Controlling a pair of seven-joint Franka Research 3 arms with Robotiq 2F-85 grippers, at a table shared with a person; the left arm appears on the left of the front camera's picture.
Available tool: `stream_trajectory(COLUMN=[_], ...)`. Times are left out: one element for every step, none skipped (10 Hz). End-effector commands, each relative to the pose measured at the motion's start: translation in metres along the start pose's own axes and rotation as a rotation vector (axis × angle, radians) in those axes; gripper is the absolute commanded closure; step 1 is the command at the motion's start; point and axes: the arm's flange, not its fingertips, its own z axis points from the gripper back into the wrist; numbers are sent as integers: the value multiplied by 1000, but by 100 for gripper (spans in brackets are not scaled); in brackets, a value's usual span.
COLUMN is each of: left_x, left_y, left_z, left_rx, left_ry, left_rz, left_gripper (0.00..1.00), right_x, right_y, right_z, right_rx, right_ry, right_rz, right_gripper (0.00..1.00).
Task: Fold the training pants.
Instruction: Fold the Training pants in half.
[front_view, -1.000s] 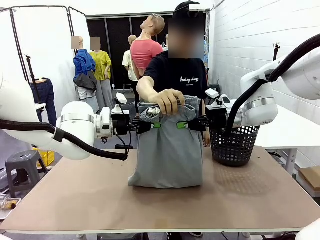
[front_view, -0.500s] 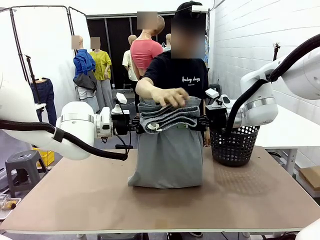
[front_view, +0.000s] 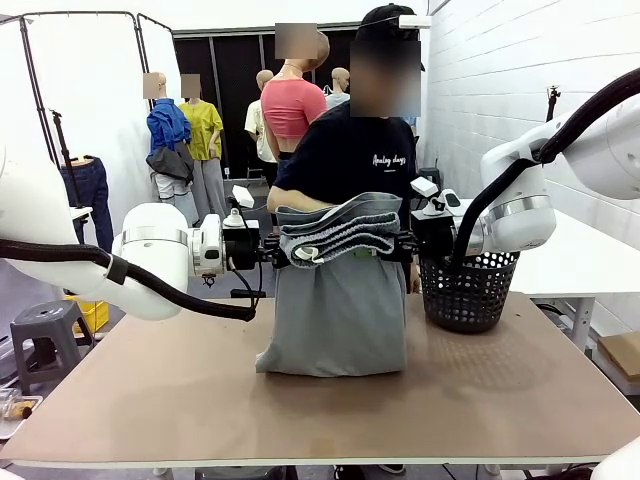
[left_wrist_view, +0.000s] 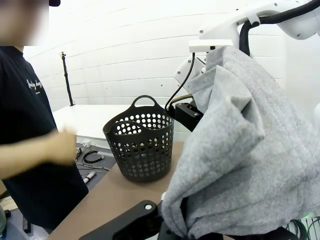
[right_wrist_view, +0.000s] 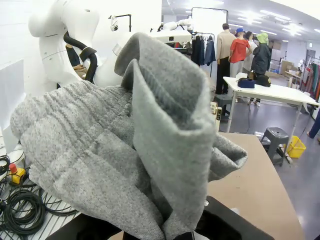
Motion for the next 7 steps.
stream_trajectory(left_x=[4, 4, 4, 4, 4, 4, 4], left_y=[-2, -2, -2, -2, -2, -2, -2], left_z=[-1, -1, -1, -1, -1, -1, -1], left_rx=[7, 7, 7, 7, 7, 7, 7], left_ry=[6, 6, 6, 6, 6, 6, 6], left_rz=[-12, -12, -12, -12, -12, -12, -12], left_gripper=[100, 100, 100, 100, 100, 100, 100], right_x=[0, 0, 0, 0, 0, 0, 0], right_y=[2, 2, 2, 2, 2, 2, 2], right_z=[0, 0, 0, 0, 0, 0, 0], right_rx=[4, 4, 4, 4, 4, 4, 4], right_ry=[-18, -18, -18, -18, -18, -18, -18], right_rz=[-6, -6, -6, -6, -6, -6, -6], right_gripper=[100, 100, 100, 100, 100, 100, 100])
